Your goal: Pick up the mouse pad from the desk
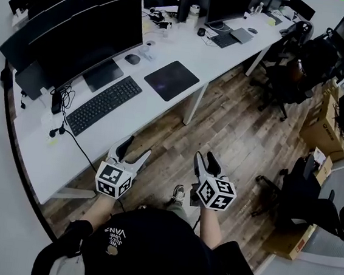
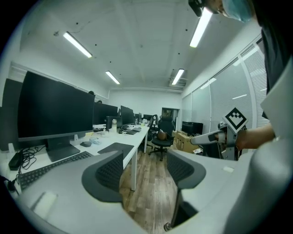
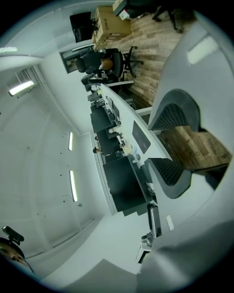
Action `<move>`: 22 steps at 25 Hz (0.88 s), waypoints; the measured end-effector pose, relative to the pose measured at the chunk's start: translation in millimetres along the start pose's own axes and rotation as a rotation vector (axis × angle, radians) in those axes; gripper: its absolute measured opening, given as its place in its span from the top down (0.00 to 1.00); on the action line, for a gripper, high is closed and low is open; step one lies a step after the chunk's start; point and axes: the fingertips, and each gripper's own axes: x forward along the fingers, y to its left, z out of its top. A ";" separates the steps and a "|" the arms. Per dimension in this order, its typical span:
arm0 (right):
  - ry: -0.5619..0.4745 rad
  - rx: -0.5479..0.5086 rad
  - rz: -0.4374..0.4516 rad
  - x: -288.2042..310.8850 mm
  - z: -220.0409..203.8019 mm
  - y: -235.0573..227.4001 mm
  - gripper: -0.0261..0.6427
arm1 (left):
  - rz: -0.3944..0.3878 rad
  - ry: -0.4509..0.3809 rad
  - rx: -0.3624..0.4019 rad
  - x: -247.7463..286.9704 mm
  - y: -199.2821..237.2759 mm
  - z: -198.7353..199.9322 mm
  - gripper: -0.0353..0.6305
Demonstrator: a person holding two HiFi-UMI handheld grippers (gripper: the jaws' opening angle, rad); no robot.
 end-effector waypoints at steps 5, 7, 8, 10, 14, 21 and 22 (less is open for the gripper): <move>0.018 -0.015 0.036 31.4 23.9 -40.7 0.69 | 0.047 -0.013 0.002 50.5 -1.4 16.9 0.53; 0.029 -0.028 0.053 45.0 35.6 -58.0 0.69 | 0.072 -0.015 0.004 69.9 -3.9 23.0 0.53; 0.035 -0.035 0.064 51.9 41.5 -65.5 0.69 | 0.086 -0.015 0.002 78.8 -5.0 25.7 0.54; 0.048 -0.049 0.091 65.6 52.7 -79.0 0.69 | 0.117 -0.019 -0.006 95.7 -6.7 30.1 0.53; 0.084 -0.078 0.141 87.6 68.1 -104.0 0.69 | 0.191 -0.029 -0.046 121.5 -10.4 32.0 0.53; 0.143 -0.074 0.174 121.2 73.1 -130.0 0.69 | 0.288 0.004 -0.110 137.1 2.1 18.4 0.53; 0.153 -0.072 0.177 125.7 71.6 -131.0 0.69 | 0.303 0.012 -0.121 138.3 8.1 15.2 0.53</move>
